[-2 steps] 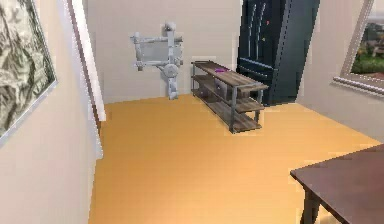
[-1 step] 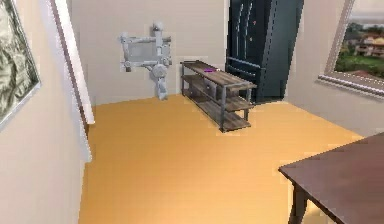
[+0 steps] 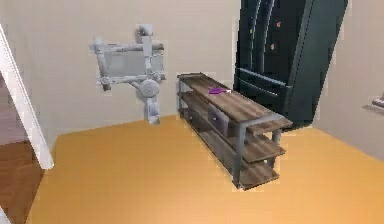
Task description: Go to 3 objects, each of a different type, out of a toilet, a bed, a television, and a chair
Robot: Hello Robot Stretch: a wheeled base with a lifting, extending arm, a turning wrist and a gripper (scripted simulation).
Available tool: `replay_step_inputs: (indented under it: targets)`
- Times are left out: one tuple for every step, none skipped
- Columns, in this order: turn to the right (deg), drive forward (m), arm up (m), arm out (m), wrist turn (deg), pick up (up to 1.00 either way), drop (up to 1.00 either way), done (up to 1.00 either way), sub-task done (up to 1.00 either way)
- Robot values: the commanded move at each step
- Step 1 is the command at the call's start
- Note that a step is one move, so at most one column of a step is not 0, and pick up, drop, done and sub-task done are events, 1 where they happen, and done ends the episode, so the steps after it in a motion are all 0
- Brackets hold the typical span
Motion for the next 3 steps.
replay_step_inputs:
  targets:
    - [0.0,0.15,0.00,0.00,0.0,0.00,0.00,0.00,0.00]
    - [45.0,0.00,0.00,0.00,0.0,0.00,0.00,0.00,0.00]
    - [21.0,0.00,0.00,0.00,0.0,0.00,0.00,0.00,0.00]
